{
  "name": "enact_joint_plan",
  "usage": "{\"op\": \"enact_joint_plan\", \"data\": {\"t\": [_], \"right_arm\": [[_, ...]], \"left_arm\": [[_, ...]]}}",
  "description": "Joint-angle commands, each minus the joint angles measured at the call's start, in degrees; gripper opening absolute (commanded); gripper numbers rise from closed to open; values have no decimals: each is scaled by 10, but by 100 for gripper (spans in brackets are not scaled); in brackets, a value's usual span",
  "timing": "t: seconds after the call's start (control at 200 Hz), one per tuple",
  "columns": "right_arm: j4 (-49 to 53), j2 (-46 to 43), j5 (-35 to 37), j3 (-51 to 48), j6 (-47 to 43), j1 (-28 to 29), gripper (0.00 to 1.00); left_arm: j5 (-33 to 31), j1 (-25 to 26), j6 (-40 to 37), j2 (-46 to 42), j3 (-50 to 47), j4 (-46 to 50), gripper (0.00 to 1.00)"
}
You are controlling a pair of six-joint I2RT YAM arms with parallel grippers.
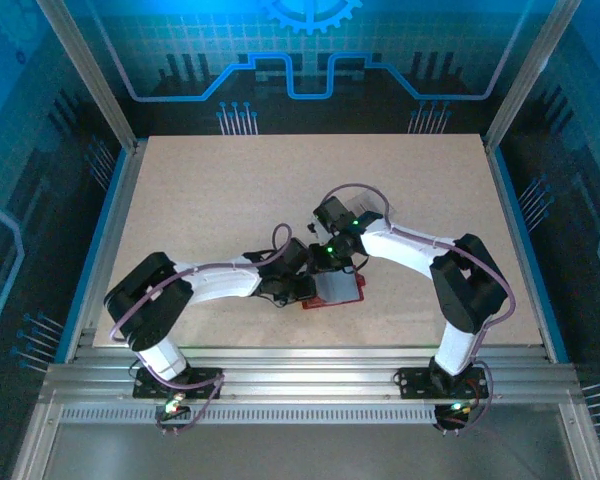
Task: Put the credit cards into the card holder
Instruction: Flip over the card slot in the card holder.
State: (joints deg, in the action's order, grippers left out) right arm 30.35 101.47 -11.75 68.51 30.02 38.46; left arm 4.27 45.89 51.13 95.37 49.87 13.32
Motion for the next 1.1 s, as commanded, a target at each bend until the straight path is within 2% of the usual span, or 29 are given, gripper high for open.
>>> {"op": "enact_joint_plan", "data": {"t": [0.0,0.175,0.38,0.465,0.59,0.745,0.82,0.935,1.021,1.096], "right_arm": [[-17,20,-33,-1,15,-4,20],[-33,36,-60,-2,22,-3,21],[-62,39,-102,5,33,1,29],[-61,24,-99,18,30,-1,33],[-15,-12,-50,45,0,-21,39],[62,-50,11,71,-38,-90,42],[111,-49,73,100,-69,-116,37],[177,-27,174,147,-110,-141,22],[201,-11,204,167,-138,-160,21],[209,3,214,175,-161,-171,26]], "left_arm": [[-14,4,10,-42,-14,25,33],[-36,0,16,-98,-29,60,35],[-41,-35,24,-195,-76,81,42],[-41,-47,13,-227,-85,96,45],[-36,-49,-5,-244,-80,106,49],[-17,-48,-17,-224,-71,82,50],[-10,-44,-23,-201,-60,68,51],[1,-35,-30,-155,-35,51,51],[9,-28,-34,-123,-17,41,51],[16,-26,-36,-101,-7,31,51]]}}
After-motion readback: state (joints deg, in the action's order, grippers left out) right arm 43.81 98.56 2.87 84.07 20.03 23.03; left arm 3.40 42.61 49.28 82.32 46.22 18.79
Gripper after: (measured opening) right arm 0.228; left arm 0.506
